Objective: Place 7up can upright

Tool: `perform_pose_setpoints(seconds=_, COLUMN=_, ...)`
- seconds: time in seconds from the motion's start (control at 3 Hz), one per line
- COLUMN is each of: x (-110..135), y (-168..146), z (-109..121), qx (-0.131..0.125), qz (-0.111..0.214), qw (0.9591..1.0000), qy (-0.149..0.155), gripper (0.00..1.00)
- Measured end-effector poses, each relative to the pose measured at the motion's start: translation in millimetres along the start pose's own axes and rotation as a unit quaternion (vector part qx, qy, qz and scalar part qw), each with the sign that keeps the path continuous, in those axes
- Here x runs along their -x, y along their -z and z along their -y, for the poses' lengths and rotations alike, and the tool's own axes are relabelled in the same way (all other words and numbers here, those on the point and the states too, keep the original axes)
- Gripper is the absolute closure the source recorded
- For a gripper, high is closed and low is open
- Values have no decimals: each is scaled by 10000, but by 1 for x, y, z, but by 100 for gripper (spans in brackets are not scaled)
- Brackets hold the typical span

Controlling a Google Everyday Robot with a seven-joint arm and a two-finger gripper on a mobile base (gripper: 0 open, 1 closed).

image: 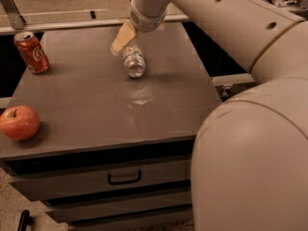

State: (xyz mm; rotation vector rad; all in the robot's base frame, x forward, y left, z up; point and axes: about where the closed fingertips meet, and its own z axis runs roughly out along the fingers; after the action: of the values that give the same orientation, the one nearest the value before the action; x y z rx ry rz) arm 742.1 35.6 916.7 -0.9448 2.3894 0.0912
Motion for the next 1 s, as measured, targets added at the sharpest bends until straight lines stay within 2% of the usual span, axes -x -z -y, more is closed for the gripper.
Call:
perform_pose_setpoints(seconds=0.33, x=-3, y=-16, z=-12, qx=-10, qz=-386, qw=9991, qy=-151, gripper=0)
perform_pose_setpoints(seconds=1.0, x=-11, y=-52, z=-10, qx=-58, qz=-861, qw=9954, qy=-410, gripper=0)
